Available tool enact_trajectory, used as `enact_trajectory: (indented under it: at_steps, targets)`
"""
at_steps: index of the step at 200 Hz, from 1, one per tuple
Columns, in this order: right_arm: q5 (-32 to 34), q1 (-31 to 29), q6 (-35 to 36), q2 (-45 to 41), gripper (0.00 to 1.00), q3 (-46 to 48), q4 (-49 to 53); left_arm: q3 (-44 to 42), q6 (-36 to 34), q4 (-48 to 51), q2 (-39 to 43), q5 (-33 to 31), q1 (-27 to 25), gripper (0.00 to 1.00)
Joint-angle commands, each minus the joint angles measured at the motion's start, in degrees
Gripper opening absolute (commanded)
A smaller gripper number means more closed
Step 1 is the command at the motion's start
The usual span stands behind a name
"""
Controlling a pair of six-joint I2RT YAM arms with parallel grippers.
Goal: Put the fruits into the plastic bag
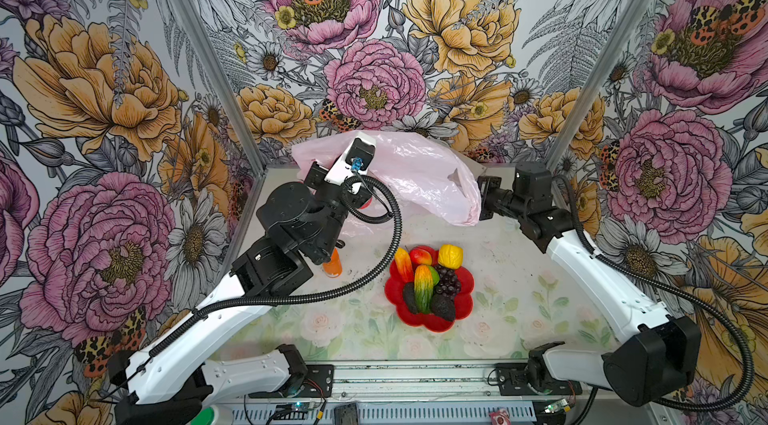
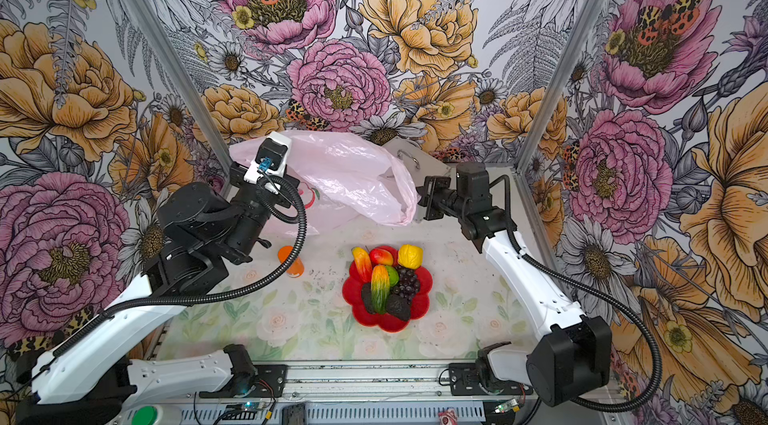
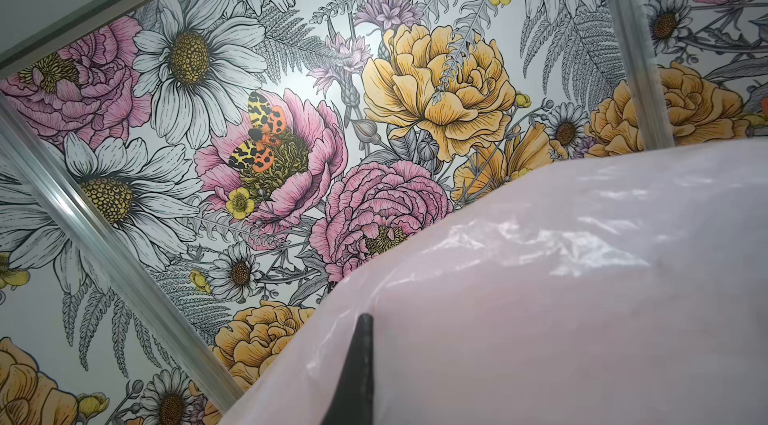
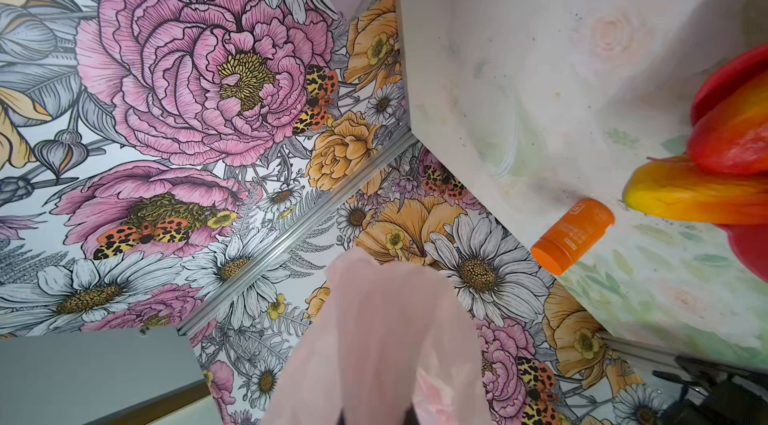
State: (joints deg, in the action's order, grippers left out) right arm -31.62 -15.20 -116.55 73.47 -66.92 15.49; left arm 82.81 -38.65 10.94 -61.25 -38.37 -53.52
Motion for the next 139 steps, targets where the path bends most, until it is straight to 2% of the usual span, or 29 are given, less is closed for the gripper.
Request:
enact_trajectory:
  at_steps: [1, 43, 78, 94, 112, 139]
  targets:
    - [1.8, 0.0, 0.1, -2.4, 0.0, 0.5, -1.5, 0.2, 2.1, -0.6, -0.4, -2.8, -0.1, 0.0]
    - [2.4, -0.1, 0.8, -2.2, 0.0, -0.3, -1.4, 0.3, 9.6, 3.6, 0.2, -4.9, 2.4, 0.0]
    - [2.7, -0.1, 2.7, -1.1, 0.0, -2.7, -1.3, 1.7, 21.7, 12.2, 0.2, -1.0, 7.3, 0.0]
    - [2.5, -0.1, 3.8, 0.0, 0.0, -4.7, -1.3, 2.6, 25.2, 15.6, -0.4, 1.4, 8.4, 0.0]
    - [2.0, -0.2, 5.1, 1.7, 0.0, -7.4, -1.2, 3.9, 28.0, 19.3, -1.4, 6.3, 9.1, 0.16]
    - [1.0, -0.3, 6.9, 4.3, 0.0, -11.5, -0.7, 4.9, 33.1, 22.9, -2.3, 10.0, 10.2, 0.39]
